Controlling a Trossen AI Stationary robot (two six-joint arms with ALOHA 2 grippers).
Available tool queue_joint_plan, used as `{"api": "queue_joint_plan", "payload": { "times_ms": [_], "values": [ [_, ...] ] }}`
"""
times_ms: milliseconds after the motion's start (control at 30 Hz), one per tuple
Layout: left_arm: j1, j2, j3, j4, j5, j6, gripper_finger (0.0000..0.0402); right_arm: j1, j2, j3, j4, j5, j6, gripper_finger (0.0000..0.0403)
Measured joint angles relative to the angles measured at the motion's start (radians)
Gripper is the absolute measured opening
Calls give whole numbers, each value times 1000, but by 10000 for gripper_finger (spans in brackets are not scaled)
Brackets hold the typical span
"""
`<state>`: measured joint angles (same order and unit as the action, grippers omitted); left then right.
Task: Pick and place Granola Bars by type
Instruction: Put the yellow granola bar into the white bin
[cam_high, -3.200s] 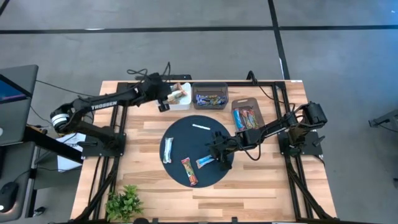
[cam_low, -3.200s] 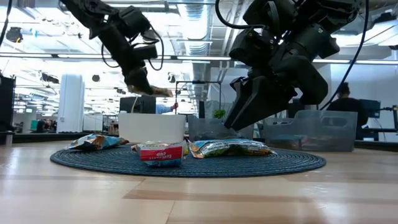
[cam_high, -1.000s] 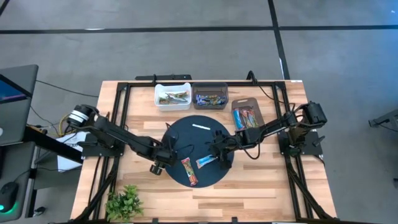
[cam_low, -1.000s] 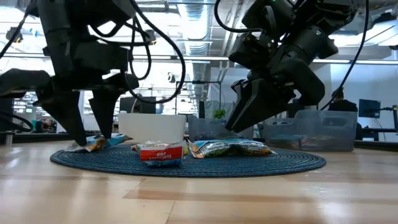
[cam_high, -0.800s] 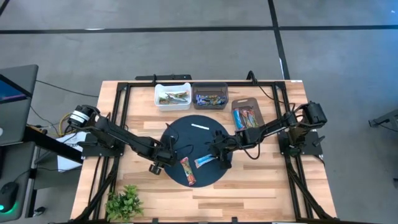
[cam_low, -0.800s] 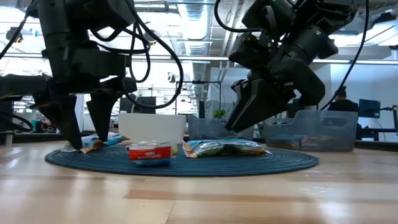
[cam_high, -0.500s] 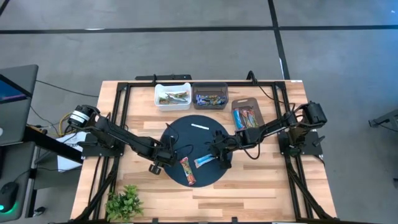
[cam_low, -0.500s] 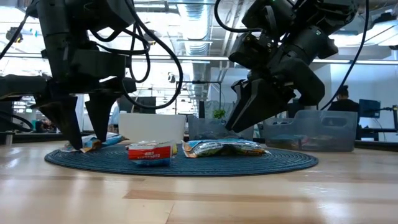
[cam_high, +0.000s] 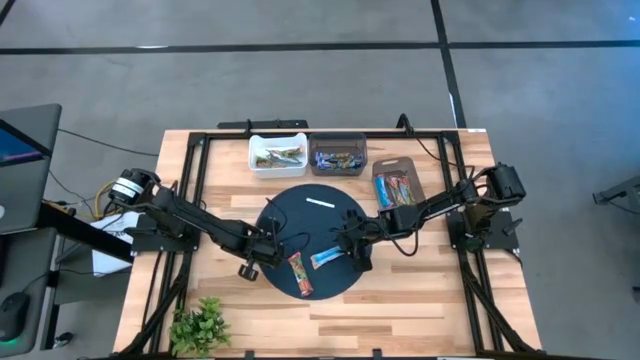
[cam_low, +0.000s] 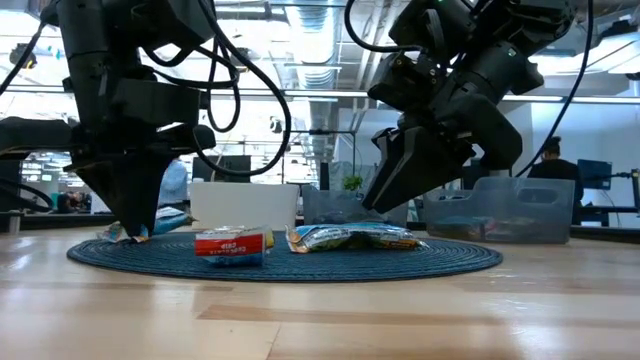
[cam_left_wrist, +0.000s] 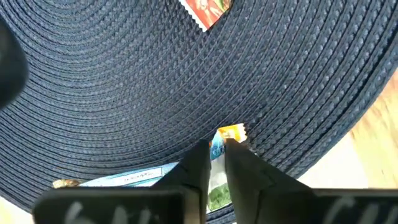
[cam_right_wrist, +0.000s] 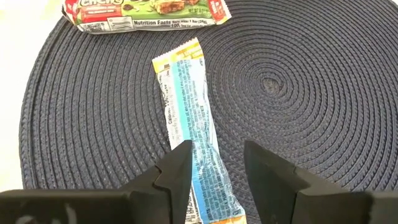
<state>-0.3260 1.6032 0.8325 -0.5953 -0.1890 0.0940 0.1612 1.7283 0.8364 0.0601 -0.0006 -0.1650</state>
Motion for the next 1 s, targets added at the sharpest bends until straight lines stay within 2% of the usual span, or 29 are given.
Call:
{"api": "queue_joint_plan", "payload": {
  "times_ms": [167,333,567,833,1000],
  "values": [
    [0,-1,1,0,-1,-1,4,0,0,0,0,0,0,138],
    [0,2,30,-36,-22,-5,0,0,0,0,0,0,0,138],
    [-1,2,130,-94,-95,3,1,0,0,0,0,0,0,138],
    [10,2,266,-182,-320,158,1,0,0,0,0,0,0,138],
    [136,1,315,-149,-407,315,1,0,0,0,0,0,0,138]
  ]
}}
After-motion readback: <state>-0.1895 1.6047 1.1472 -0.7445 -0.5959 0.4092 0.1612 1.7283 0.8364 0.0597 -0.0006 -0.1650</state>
